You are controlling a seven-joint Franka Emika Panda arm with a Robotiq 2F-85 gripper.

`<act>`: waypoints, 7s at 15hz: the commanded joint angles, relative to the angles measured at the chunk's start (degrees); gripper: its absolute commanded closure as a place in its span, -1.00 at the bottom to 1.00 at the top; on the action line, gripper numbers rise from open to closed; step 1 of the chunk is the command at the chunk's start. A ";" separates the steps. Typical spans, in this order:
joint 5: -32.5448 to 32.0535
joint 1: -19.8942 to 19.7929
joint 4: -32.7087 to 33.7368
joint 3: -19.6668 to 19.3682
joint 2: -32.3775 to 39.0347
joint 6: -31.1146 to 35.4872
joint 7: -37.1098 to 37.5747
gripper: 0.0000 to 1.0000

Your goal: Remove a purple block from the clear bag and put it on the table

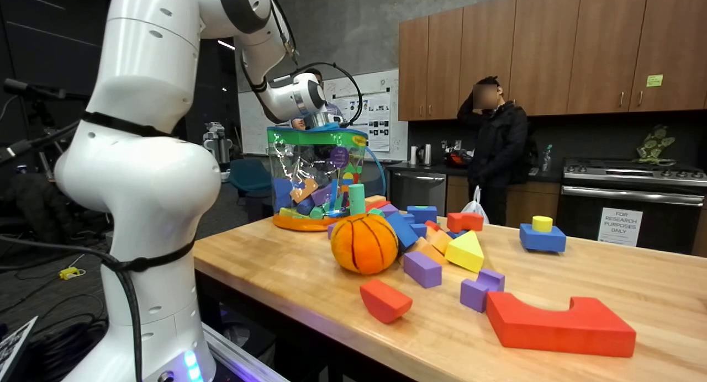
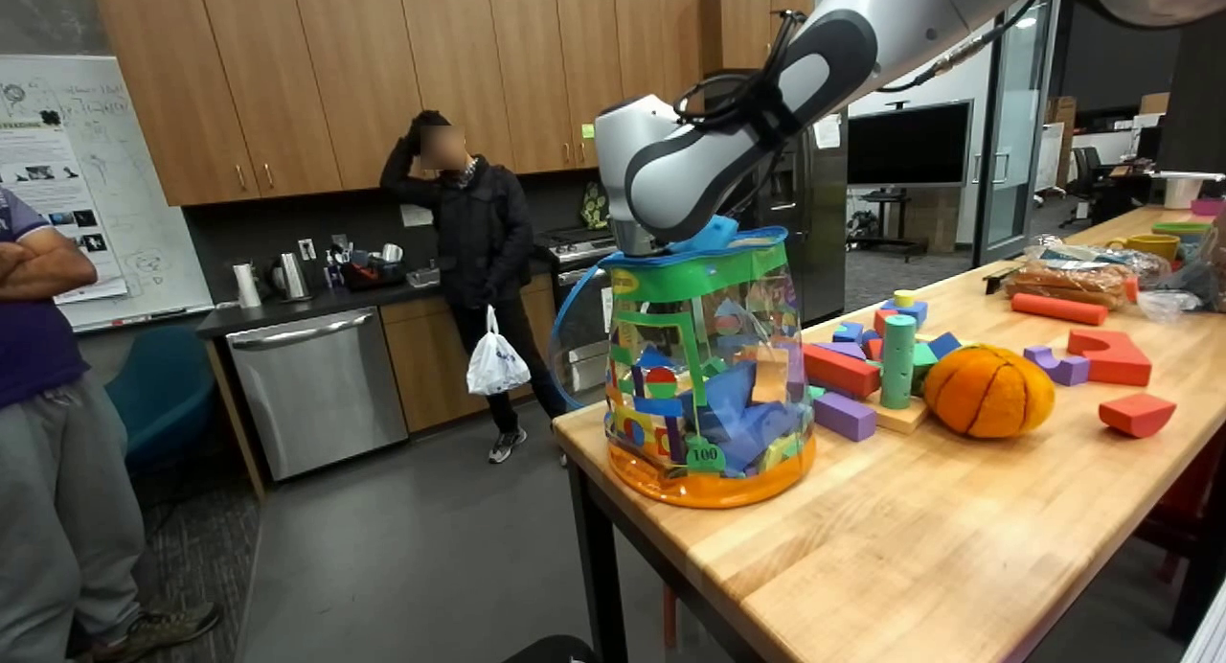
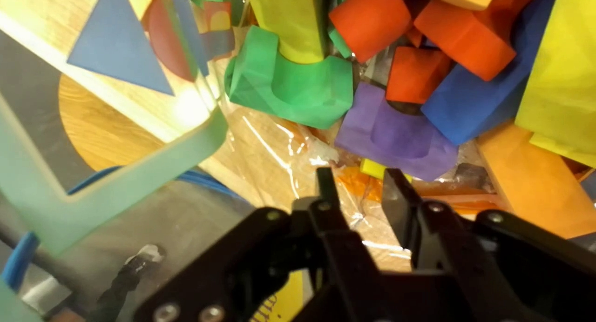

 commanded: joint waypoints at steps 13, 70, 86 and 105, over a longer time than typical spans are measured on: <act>2.54 0.64 7.38 0.29 11.07 -6.41 -4.43 -1.00; -0.85 2.47 -2.58 -0.92 1.59 11.30 -3.37 0.86; -20.25 -0.30 -12.73 -0.19 -18.64 17.99 18.58 0.86; -29.55 -10.49 -20.43 -3.78 -26.95 19.99 41.94 0.86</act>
